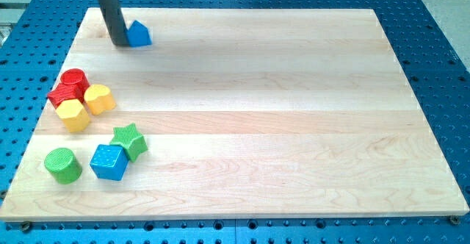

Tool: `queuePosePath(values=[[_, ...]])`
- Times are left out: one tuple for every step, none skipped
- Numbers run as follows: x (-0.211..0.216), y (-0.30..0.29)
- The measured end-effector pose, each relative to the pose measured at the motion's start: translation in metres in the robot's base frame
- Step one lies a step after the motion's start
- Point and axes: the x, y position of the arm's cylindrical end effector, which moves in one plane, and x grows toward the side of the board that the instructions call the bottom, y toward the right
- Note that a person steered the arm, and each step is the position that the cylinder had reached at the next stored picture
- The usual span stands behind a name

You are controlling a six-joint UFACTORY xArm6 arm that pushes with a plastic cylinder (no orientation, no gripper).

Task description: Move the triangle to the right of the green star

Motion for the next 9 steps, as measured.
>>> queuePosePath(values=[[-0.019,-0.020],[-0.051,-0.048],[-0.065,0.027],[-0.002,-0.001],[0.060,-0.007],[0.016,-0.002],[0.023,-0.060],[0.050,-0.055],[0.084,-0.041]])
